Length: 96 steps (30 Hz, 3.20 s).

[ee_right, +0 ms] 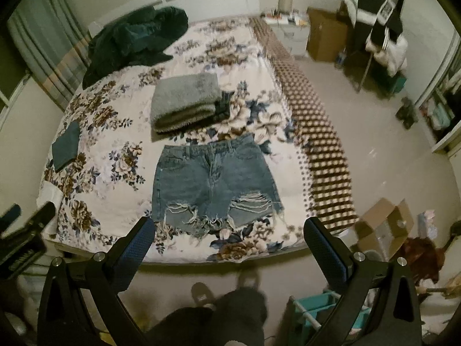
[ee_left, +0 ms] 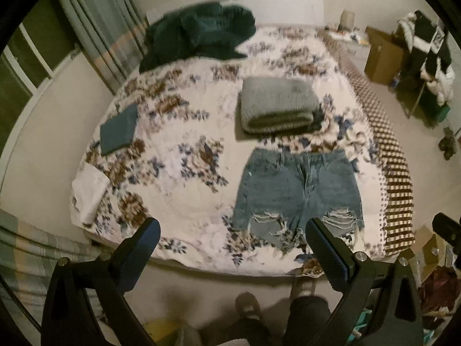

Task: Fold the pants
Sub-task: 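Lower both grippers toward the waistband of the blue denim shorts, then grasp the shorts waistband with the right gripper while the left gripper grasps the other waistband corner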

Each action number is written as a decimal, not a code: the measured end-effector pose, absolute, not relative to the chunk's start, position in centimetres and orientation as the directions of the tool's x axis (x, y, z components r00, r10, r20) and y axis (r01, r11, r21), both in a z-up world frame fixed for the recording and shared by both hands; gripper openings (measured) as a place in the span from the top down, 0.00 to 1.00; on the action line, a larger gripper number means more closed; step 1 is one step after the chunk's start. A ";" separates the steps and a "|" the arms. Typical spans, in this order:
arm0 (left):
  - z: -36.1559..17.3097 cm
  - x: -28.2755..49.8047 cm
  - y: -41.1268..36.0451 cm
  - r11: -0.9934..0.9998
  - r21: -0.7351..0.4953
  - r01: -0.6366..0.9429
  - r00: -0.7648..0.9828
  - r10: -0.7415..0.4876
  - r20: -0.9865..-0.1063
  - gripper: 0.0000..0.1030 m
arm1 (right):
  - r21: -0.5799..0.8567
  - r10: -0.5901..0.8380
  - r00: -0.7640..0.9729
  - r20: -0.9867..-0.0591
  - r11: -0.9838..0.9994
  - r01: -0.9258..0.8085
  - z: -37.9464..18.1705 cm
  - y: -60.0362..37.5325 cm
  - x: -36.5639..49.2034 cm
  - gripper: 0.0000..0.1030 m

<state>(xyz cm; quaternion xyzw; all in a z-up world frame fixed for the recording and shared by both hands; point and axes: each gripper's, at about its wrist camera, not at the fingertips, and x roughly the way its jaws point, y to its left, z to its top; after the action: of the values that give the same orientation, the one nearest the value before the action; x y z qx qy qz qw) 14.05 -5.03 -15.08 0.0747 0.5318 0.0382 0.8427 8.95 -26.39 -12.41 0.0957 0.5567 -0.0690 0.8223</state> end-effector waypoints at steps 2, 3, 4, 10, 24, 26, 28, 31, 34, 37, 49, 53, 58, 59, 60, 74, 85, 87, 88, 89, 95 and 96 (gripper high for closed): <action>-18.1 15.5 -7.0 0.985 0.171 0.005 0.393 0.155 -0.906 0.00 | 0.100 0.018 0.336 -0.942 0.969 0.227 -15.3 -28.5 11.2 0.00; -19.8 16.3 -8.2 0.986 0.168 0.002 0.368 0.155 -0.917 0.00 | 0.117 0.038 0.321 -0.946 0.967 0.228 -17.1 -29.9 12.6 0.00; -21.2 16.9 -9.1 0.986 0.169 -0.002 0.350 0.159 -0.923 0.00 | 0.128 0.052 0.316 -0.947 0.966 0.226 -18.4 -31.0 13.5 0.00; -33.0 20.7 -18.1 0.991 0.130 -0.022 0.210 0.131 -0.969 0.00 | 0.181 0.132 0.214 -0.968 0.957 0.226 -30.2 -39.1 22.0 0.09; -55.3 24.2 -35.4 0.992 0.119 0.030 0.044 0.117 -0.992 0.05 | 0.197 0.192 0.044 -0.980 0.968 0.154 -48.4 -51.7 32.5 0.09; -56.8 24.4 -35.2 0.994 0.112 0.010 0.035 0.112 -0.993 0.28 | 0.211 0.209 0.030 -0.977 0.972 0.104 -50.4 -51.3 34.3 0.09; -56.9 24.3 -34.5 1.000 0.017 -0.020 0.055 0.018 -0.998 0.51 | 0.236 0.236 0.014 -0.972 0.970 0.054 -52.0 -50.1 35.8 0.09; -55.8 23.7 -33.9 0.998 -0.069 -0.006 0.107 -0.068 -0.992 0.87 | 0.306 0.306 -0.023 -0.952 0.952 0.005 -54.9 -47.9 38.5 0.09; -54.8 23.4 -32.4 0.996 -0.083 -0.026 0.122 -0.080 -0.989 0.97 | 0.372 0.371 -0.067 -0.926 0.928 -0.009 -58.1 -45.6 41.3 0.09; -54.4 23.5 -30.5 0.993 -0.108 -0.046 0.127 -0.101 -0.987 0.98 | 0.432 0.434 -0.106 -0.895 0.901 0.040 -61.5 -43.4 44.2 0.09; -46.9 21.4 -20.8 0.949 -0.287 -0.128 0.258 -0.248 -0.934 0.99 | 0.401 0.401 -0.037 -0.915 0.916 0.019 -58.4 -37.7 45.7 0.84; -44.6 19.5 -16.0 0.926 -0.320 -0.198 0.319 -0.248 -0.915 0.99 | 0.357 0.357 -0.023 -0.934 0.934 -0.012 -53.9 -35.0 45.2 0.85; -41.7 20.0 -8.2 0.889 -0.340 -0.307 0.389 -0.208 -0.897 0.99 | 0.335 0.335 -0.016 -0.942 0.941 -0.048 -49.2 -28.9 45.6 0.87; -41.3 19.9 -7.0 0.881 -0.341 -0.327 0.399 -0.198 -0.895 0.99 | 0.335 0.335 -0.017 -0.942 0.940 -0.056 -48.6 -27.6 45.7 0.87; -41.1 19.8 -5.6 0.872 -0.345 -0.347 0.410 -0.189 -0.892 0.99 | 0.337 0.336 -0.021 -0.942 0.939 -0.066 -48.2 -25.9 46.0 0.87; -46.6 18.9 11.7 0.753 -0.250 -0.609 0.372 -0.007 -0.928 0.99 | 0.208 0.190 -0.092 -0.978 0.941 -0.266 -52.5 -0.7 49.7 0.87; -49.9 18.3 14.9 0.611 -0.370 -0.700 0.402 -0.091 -0.911 0.78 | 0.257 0.202 -0.212 -0.956 0.926 -0.277 -55.3 2.8 49.7 0.33; -50.5 19.0 15.0 0.593 -0.411 -0.692 0.436 -0.110 -0.893 0.49 | 0.263 0.214 -0.190 -0.958 0.920 -0.289 -54.0 1.4 49.0 0.27; -51.0 19.4 15.1 0.582 -0.417 -0.698 0.434 -0.120 -0.893 0.38 | 0.261 0.215 -0.178 -0.960 0.920 -0.292 -53.5 0.7 48.6 0.25; -51.5 19.7 15.2 0.570 -0.420 -0.706 0.431 -0.126 -0.894 0.38 | 0.259 0.219 -0.163 -0.962 0.920 -0.295 -53.0 -0.4 48.1 0.25; -57.1 22.2 14.2 0.560 -0.371 -0.741 0.335 -0.171 -0.927 0.45 | 0.268 0.234 -0.170 -0.957 0.940 -0.213 -53.5 -6.8 46.3 0.25; -57.9 22.5 13.8 0.577 -0.356 -0.735 0.316 -0.173 -0.933 0.77 | 0.265 0.234 -0.173 -0.957 0.945 -0.191 -53.8 -8.1 46.1 0.25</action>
<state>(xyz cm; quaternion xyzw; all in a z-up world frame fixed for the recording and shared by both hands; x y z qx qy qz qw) 22.47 13.81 -57.92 -0.4134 0.5492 0.2011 0.6978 46.07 -8.08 -53.80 0.0144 0.7477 0.1651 0.6430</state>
